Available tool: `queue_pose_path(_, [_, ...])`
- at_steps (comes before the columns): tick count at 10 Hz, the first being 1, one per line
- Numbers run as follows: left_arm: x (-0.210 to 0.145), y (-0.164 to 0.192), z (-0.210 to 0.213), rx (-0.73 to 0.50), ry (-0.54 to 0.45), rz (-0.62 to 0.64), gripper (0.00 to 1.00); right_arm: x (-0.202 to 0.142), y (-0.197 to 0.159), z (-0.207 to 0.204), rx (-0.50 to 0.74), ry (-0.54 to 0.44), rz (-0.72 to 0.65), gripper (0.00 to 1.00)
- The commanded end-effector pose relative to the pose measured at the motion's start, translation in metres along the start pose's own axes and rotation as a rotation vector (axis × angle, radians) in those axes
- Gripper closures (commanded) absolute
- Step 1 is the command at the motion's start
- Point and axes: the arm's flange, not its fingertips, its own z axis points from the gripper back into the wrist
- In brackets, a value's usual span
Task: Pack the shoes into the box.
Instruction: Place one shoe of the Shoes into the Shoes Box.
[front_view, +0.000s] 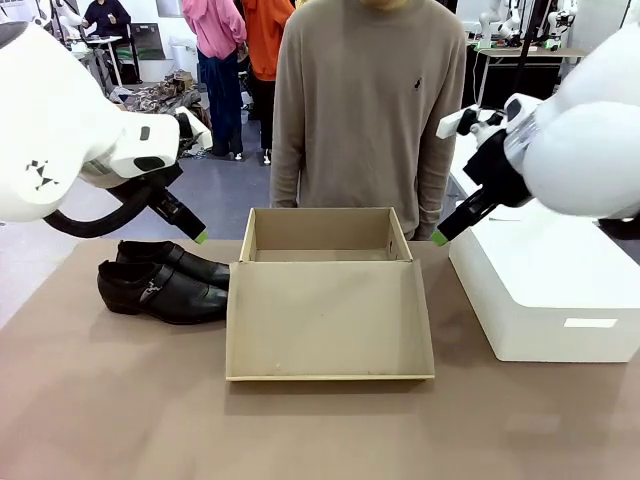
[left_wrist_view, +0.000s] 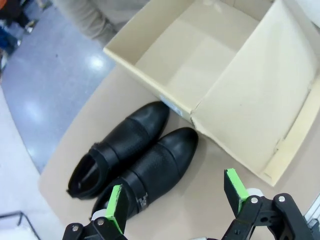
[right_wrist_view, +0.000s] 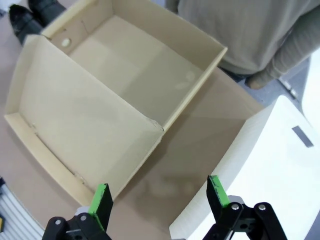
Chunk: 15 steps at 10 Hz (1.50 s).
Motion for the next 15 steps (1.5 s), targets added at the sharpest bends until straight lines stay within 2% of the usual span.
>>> queue_pose_path(1, [-0.006,0.017,0.011,-0.111,-0.111,-0.117,0.00,-0.011,-0.013,0.016,0.119,-0.102,0.073,0.00])
queue_pose_path(5, [-0.009,0.028,0.033,-0.230,-0.244,-0.233,0.00,-0.016,-0.014,0.038,0.226,-0.205,0.193,0.00])
queue_pose_path(8, [-0.009,0.035,0.054,-0.234,-0.307,-0.252,0.00,-0.019,-0.014,0.055,0.280,-0.263,0.247,0.00])
queue_pose_path(11, [-0.007,0.041,0.056,-0.227,-0.331,-0.253,0.00,-0.020,-0.013,0.060,0.291,-0.281,0.261,0.00])
queue_pose_path(13, [-0.006,0.033,0.062,-0.212,-0.314,-0.238,0.00,-0.021,-0.011,0.060,0.298,-0.286,0.249,0.00])
queue_pose_path(15, [-0.006,0.033,0.062,-0.212,-0.314,-0.238,0.00,-0.014,-0.010,0.067,0.276,-0.250,0.233,0.00])
